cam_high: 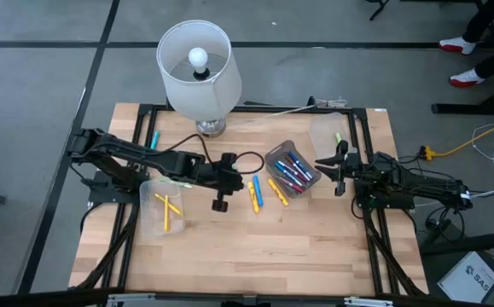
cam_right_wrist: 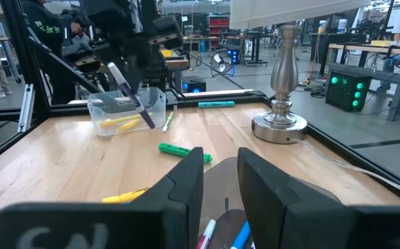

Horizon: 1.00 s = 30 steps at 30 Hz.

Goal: Pick & Place Markers
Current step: Put the blue marker pen into the black bin

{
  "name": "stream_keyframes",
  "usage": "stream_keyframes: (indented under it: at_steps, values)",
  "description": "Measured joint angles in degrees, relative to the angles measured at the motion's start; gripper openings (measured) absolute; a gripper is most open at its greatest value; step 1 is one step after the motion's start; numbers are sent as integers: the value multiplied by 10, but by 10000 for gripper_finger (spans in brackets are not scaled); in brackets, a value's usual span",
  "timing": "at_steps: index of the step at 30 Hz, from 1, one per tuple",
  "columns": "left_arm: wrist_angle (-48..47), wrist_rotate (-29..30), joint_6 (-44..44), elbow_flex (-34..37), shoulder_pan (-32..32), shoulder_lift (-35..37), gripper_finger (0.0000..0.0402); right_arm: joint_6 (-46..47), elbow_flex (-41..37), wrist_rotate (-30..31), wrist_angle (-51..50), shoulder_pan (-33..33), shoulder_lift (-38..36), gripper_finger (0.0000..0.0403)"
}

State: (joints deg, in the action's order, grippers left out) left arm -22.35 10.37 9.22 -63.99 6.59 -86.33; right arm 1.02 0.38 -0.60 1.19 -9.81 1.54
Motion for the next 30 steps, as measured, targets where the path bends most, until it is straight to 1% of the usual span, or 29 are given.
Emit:
stream_keyframes:
  at_steps: [3,6,12,14,17,21,30]
  values:
    - [53,3,15,0,0,-4,22,0,0,0,0,0,0,90]
    - [111,23,19,0,0,-9,22,0,0,0,0,0,0,90]
    - [215,58,55,0,-1,-15,22,0,0,0,0,0,0,91]
    - [258,60,71,-1,-5,-23,23,0,0,0,0,0,0,90]
    - [296,59,90,0,-11,-33,23,0,0,0,0,0,0,91]
    - [342,42,101,0,-26,-53,23,0,0,0,0,0,0,90]
    - [444,-31,107,0,-69,-109,23,0,0,0,0,0,0,91]
